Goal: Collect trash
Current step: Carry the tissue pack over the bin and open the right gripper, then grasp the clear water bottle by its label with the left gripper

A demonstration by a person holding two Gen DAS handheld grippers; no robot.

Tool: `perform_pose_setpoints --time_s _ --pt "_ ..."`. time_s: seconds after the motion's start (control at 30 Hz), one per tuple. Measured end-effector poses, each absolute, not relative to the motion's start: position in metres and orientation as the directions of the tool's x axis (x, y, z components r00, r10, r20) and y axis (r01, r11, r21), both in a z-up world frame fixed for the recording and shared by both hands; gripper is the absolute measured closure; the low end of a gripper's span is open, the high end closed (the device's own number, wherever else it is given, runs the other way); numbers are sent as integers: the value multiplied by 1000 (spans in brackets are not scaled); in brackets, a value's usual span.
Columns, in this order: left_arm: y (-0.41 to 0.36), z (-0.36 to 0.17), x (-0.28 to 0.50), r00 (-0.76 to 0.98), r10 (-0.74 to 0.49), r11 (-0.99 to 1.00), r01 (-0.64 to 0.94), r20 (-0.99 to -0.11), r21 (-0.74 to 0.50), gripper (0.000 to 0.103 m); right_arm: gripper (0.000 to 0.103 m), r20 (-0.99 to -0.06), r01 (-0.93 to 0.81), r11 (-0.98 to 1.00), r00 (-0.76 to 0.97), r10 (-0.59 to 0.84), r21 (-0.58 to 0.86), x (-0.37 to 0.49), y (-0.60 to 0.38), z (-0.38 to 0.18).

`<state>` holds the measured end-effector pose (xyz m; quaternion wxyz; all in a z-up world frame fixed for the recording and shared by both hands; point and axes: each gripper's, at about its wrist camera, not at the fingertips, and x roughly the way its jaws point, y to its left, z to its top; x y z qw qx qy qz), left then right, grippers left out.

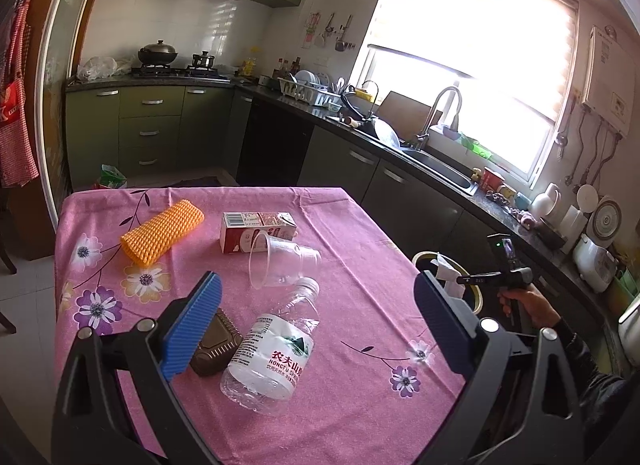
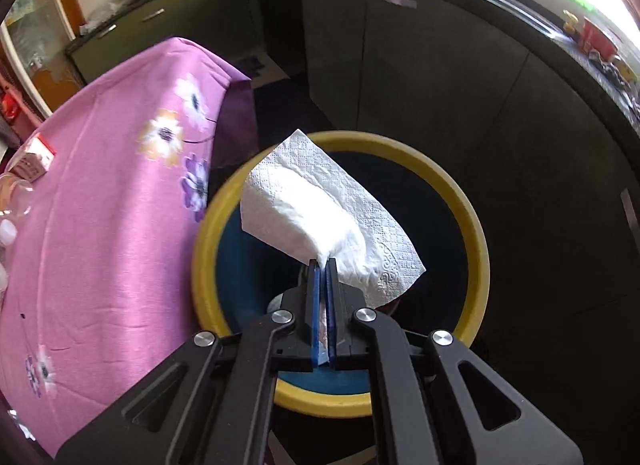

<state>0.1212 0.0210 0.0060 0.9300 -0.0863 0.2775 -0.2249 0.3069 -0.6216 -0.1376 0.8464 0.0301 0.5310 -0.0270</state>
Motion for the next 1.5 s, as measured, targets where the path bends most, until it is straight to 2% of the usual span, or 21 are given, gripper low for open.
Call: perform_pose_setpoints --time_s 0.03,0.07,0.13,0.37,0.47,0.67,0.87,1.3,1.5 --pt "21 7 121 744 -466 884 372 -479 -283 11 90 -907 91 996 421 -19 21 309 -625 -145" --pt "21 7 122 744 -465 885 373 -480 -280 11 73 -911 105 994 412 -24 21 310 -630 -151" --pt "20 7 122 743 -464 886 374 -483 -276 10 60 -907 121 993 420 -40 12 307 -634 -152" --pt "20 3 124 714 -500 866 404 -490 -295 7 52 -858 101 995 512 -37 18 273 -616 -119" --pt "14 -6 128 675 -519 853 445 -524 -272 7 50 -842 68 997 539 -12 29 262 -599 -106" --pt "-10 -37 145 596 -455 848 517 -662 -117 7 49 -834 2 999 551 39 48 251 -571 -102" --pt "-27 -68 177 462 -446 800 591 -767 -108 7 48 -837 -55 997 541 77 57 253 -543 -106" --pt "-48 -103 218 353 -325 792 608 -877 -49 7 47 -846 -101 992 520 115 73 251 -527 -113" --pt "-57 -119 219 309 -272 786 618 -911 -25 18 46 -849 -109 991 515 123 78 251 -524 -114"
